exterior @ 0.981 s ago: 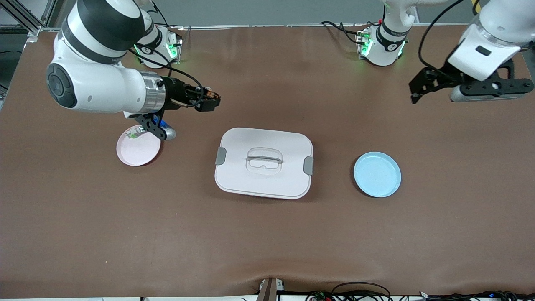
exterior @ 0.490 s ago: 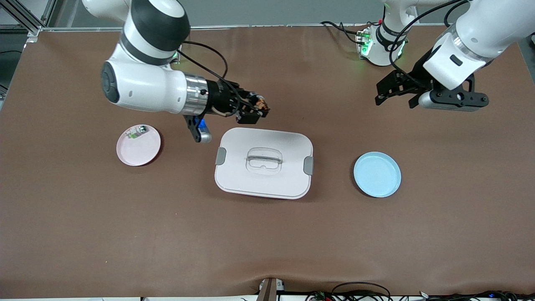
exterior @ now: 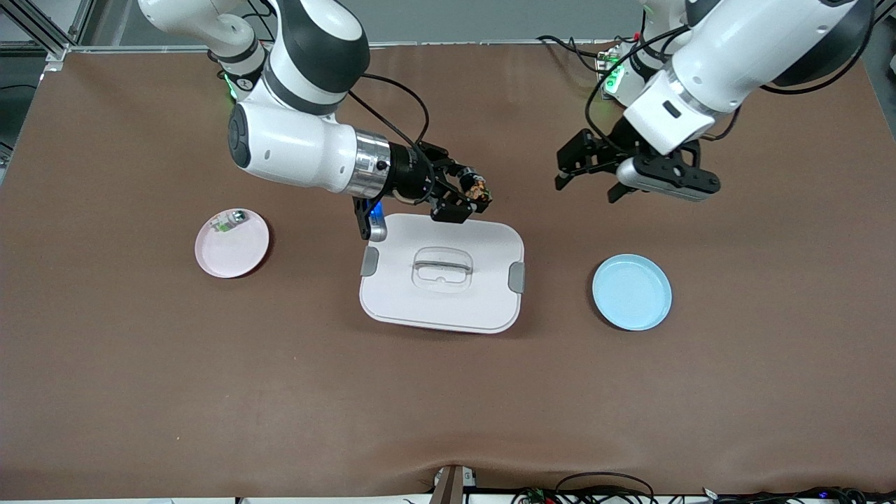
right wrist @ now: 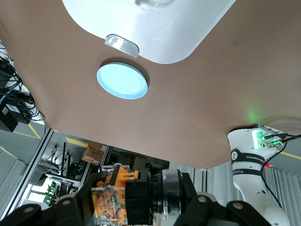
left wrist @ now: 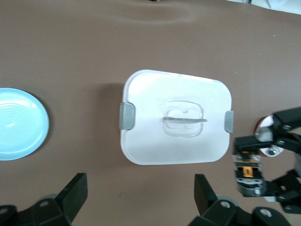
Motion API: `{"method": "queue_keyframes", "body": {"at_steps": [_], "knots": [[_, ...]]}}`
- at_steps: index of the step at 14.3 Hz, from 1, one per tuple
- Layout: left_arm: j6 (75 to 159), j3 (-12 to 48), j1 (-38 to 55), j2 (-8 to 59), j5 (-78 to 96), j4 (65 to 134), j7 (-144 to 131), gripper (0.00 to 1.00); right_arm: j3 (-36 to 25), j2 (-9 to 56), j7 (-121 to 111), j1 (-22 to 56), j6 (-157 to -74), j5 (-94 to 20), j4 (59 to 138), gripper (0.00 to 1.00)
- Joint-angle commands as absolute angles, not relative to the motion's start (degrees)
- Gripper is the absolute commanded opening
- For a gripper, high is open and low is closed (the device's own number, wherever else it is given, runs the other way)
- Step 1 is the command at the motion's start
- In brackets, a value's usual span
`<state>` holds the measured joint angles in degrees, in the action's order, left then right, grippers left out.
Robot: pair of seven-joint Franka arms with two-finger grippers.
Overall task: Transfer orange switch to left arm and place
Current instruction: 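Carry the switch above the box while the left gripper grasps it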
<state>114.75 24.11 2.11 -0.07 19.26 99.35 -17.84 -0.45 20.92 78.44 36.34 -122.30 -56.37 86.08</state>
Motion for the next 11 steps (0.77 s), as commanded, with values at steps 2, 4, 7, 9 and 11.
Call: {"method": "queue_keyframes", "body": {"at_steps": [2, 4, 7, 9, 11], "knots": [[124.23, 26.97, 1.67, -1.76, 24.76, 105.01, -16.96, 1.00, -1.05, 22.15, 79.80, 37.44, -122.87, -57.74, 84.20, 0.37], [129.44, 28.21, 1.76, -1.50, 29.95, 106.96, -16.96, 1.00, -1.05, 22.24, 79.72, 37.44, -122.87, -57.74, 84.20, 0.37], [132.10, 30.49, 1.76, -1.06, 34.35, 108.02, -18.80, 1.00, -1.05, 22.41, 79.72, 37.44, -122.87, -57.74, 84.20, 0.37], [132.36, 30.85, 1.93, -0.97, 34.72, 108.02, -19.42, 1.00, -1.05, 22.41, 79.72, 37.44, -122.87, -57.74, 84.20, 0.37], [134.90, 32.51, 1.93, -0.88, 34.72, 108.72, -21.52, 1.00, -1.05, 22.41, 79.72, 37.44, -122.87, -57.74, 84.20, 0.37]]}}
